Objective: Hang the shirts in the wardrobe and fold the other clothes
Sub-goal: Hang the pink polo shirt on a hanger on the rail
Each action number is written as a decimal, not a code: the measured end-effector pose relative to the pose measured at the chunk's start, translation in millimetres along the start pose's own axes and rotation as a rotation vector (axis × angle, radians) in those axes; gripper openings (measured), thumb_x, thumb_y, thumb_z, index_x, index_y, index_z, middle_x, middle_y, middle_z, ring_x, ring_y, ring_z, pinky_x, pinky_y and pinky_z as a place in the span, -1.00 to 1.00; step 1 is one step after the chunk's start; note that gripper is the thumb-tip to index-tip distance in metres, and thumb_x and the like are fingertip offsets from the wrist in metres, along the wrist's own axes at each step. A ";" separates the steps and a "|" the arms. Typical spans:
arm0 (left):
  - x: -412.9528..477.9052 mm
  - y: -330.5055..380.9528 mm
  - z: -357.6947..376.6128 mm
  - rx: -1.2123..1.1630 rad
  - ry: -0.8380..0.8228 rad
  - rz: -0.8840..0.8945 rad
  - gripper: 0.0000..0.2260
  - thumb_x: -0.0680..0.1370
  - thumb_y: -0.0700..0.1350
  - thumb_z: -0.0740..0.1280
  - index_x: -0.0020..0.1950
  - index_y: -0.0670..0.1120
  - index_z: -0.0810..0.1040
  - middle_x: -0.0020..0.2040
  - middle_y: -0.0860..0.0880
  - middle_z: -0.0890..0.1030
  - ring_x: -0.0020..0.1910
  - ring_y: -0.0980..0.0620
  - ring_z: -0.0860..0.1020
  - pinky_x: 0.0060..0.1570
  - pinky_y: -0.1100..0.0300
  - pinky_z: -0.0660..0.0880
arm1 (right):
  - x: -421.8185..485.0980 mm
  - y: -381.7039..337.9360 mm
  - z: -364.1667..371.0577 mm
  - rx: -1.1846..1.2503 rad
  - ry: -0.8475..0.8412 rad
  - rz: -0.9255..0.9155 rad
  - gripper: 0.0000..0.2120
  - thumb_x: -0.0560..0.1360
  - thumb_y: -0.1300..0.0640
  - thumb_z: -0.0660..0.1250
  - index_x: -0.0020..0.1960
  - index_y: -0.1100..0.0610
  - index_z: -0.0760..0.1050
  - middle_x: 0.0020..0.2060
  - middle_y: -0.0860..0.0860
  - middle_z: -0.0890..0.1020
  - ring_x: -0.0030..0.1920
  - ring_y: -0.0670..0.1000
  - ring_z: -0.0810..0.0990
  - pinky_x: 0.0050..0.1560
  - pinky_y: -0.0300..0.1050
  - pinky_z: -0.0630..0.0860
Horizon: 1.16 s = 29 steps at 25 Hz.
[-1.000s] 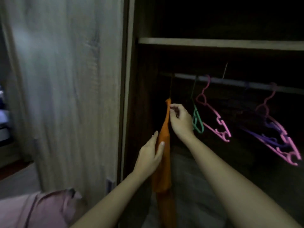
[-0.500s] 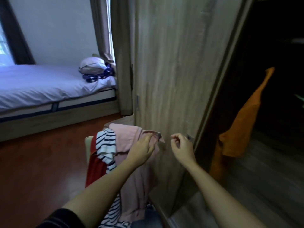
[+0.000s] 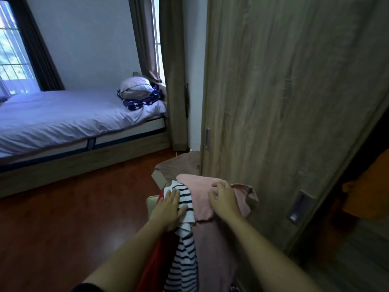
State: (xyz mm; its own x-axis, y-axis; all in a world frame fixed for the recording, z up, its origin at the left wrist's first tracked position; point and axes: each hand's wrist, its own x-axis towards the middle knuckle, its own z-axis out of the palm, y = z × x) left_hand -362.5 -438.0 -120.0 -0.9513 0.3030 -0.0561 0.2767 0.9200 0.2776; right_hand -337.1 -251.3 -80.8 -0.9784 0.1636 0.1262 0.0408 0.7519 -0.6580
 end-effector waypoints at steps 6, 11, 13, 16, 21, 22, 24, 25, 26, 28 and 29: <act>5.8 -16.3 16.1 -0.033 -0.034 0.031 -0.24 0.51 0.33 -0.21 0.54 -0.17 -0.12 0.56 -0.11 -0.12 0.54 -0.03 -0.11 0.46 0.16 -0.07 | 19.7 -14.5 47.5 -0.192 -0.081 0.019 -0.63 0.50 -0.03 0.26 0.22 0.17 0.43 0.16 0.11 0.49 0.19 0.13 0.45 0.17 -0.07 0.37; 5.4 -19.3 14.0 -0.079 -0.050 0.062 -0.41 0.64 0.13 -0.02 0.54 -0.14 -0.13 0.56 -0.08 -0.13 0.54 0.01 -0.13 0.46 0.16 -0.08 | 20.9 -16.1 44.8 -0.154 0.100 0.103 -0.77 0.58 0.17 0.09 0.13 0.18 0.47 0.08 0.13 0.57 0.07 0.13 0.53 -0.09 -0.11 0.37; 6.2 -20.0 13.5 -0.075 -0.052 0.059 -0.40 0.63 0.15 -0.03 0.55 -0.13 -0.14 0.56 -0.07 -0.14 0.54 0.01 -0.13 0.46 0.15 -0.07 | 17.2 -17.7 32.3 0.072 0.262 0.342 -0.71 0.60 0.15 0.05 0.25 0.21 0.38 0.13 0.19 0.55 0.12 0.18 0.51 -0.04 -0.08 0.35; 3.6 -20.3 11.1 -0.107 -0.082 0.064 -0.38 0.62 0.17 -0.04 0.54 -0.13 -0.16 0.56 -0.07 -0.15 0.54 0.00 -0.13 0.47 0.11 -0.07 | 11.1 -12.2 9.5 0.250 0.505 0.565 -0.70 0.60 0.18 0.03 0.26 0.25 0.36 0.12 0.24 0.54 0.11 0.23 0.52 -0.06 -0.08 0.31; 10.4 -8.5 -13.8 -0.201 0.024 -0.011 -0.52 0.62 0.08 0.03 0.45 -0.17 0.19 0.37 -0.21 0.39 0.26 -0.15 0.45 0.23 -0.03 0.40 | 3.6 -18.4 -55.8 0.249 0.609 0.041 -0.78 0.59 0.13 0.02 -0.17 0.12 0.36 -0.40 -0.02 0.41 -0.35 0.05 0.46 -0.35 -0.15 0.34; 12.9 3.4 -24.7 -0.263 0.144 -0.055 -0.56 0.61 0.05 0.08 0.42 -0.15 0.24 0.30 -0.19 0.47 0.19 -0.13 0.50 0.17 -0.01 0.45 | 1.8 -22.0 -75.4 0.205 0.620 -0.038 -0.78 0.56 0.11 0.02 -0.21 0.12 0.33 -0.43 -0.02 0.39 -0.41 0.00 0.40 -0.39 -0.19 0.30; 21.6 32.7 -44.6 -0.487 0.302 -0.008 -0.50 0.57 0.01 0.21 0.47 -0.13 0.22 0.38 -0.14 0.41 0.31 -0.09 0.43 0.25 0.05 0.37 | -3.6 -26.0 -117.9 0.105 0.659 -0.145 -0.82 0.48 0.10 0.05 -0.27 0.11 0.29 -0.46 -0.01 0.39 -0.45 -0.03 0.36 -0.43 -0.17 0.20; 25.9 48.3 -55.2 -0.604 0.304 0.101 -0.42 0.54 0.00 0.29 0.50 -0.12 0.17 0.45 -0.09 0.32 0.39 -0.05 0.33 0.31 0.09 0.29 | -7.7 -26.5 -138.8 0.073 0.678 -0.181 -0.83 0.47 0.11 0.06 -0.28 0.10 0.28 -0.47 -0.01 0.39 -0.45 -0.01 0.36 -0.41 -0.13 0.18; 30.1 65.6 -64.0 -0.687 0.251 0.243 -0.30 0.50 0.00 0.37 0.53 -0.11 0.10 0.50 -0.03 0.21 0.45 0.02 0.22 0.35 0.15 0.19 | -14.5 -25.1 -160.1 0.052 0.704 -0.204 -0.84 0.46 0.11 0.07 -0.29 0.10 0.28 -0.49 -0.03 0.37 -0.45 0.00 0.36 -0.38 -0.12 0.17; 34.5 102.9 -74.0 -0.636 0.107 0.490 -0.07 0.35 0.09 0.48 0.55 -0.09 0.01 0.49 0.08 0.05 0.45 0.14 0.06 0.37 0.24 0.05 | -32.6 -22.1 -203.7 0.050 0.789 -0.245 -0.83 0.46 0.15 0.07 -0.30 0.11 0.27 -0.49 -0.09 0.33 -0.45 -0.05 0.30 -0.34 -0.15 0.15; 35.3 120.4 -74.2 -0.543 0.066 0.577 -0.04 0.28 0.16 0.46 0.54 -0.10 0.06 0.47 0.09 0.08 0.44 0.14 0.08 0.35 0.27 0.07 | -41.5 -19.7 -225.9 0.056 0.849 -0.252 -0.83 0.47 0.16 0.07 -0.30 0.12 0.27 -0.49 -0.09 0.33 -0.45 -0.08 0.26 -0.33 -0.15 0.14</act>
State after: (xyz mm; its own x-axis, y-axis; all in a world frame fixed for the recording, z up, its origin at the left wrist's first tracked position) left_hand -372.8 -334.9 -17.4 -0.6889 0.6639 0.2910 0.6395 0.3675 0.6753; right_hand -251.5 -128.6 94.6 -0.4754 0.4323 0.7662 -0.1874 0.8012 -0.5684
